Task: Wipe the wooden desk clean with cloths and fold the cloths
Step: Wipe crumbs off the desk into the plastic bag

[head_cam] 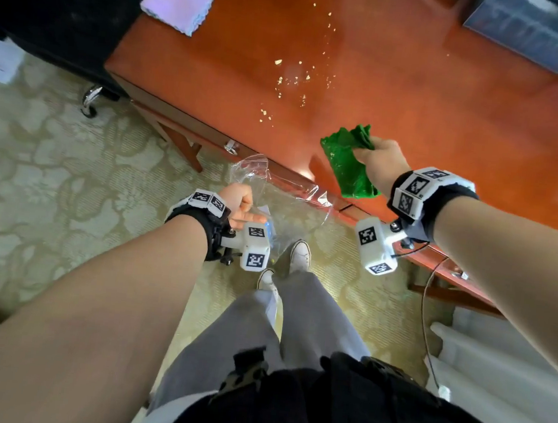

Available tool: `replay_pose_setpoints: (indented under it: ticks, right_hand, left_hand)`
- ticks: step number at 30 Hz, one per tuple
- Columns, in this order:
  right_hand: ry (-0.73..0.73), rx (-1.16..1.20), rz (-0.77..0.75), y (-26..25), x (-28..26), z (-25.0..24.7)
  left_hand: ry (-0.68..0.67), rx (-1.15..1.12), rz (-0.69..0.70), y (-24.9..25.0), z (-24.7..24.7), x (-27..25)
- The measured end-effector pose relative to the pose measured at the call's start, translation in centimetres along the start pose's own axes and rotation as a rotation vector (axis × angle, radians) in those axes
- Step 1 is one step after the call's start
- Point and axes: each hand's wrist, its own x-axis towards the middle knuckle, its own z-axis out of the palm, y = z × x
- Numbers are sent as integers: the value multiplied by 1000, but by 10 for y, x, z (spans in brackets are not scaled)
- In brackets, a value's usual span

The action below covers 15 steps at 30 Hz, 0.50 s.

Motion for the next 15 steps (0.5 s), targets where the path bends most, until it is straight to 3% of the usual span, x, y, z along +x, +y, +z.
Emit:
replay_pose_setpoints:
  ticks: [9, 15]
  right_hand:
    - [64, -127, -70, -49, 44, -11]
    - [181, -180, -62, -85, 116, -44]
  left_hand:
    - [43, -53, -56, 20, -12, 14]
    - [118, -195, -139, 44, -5, 25]
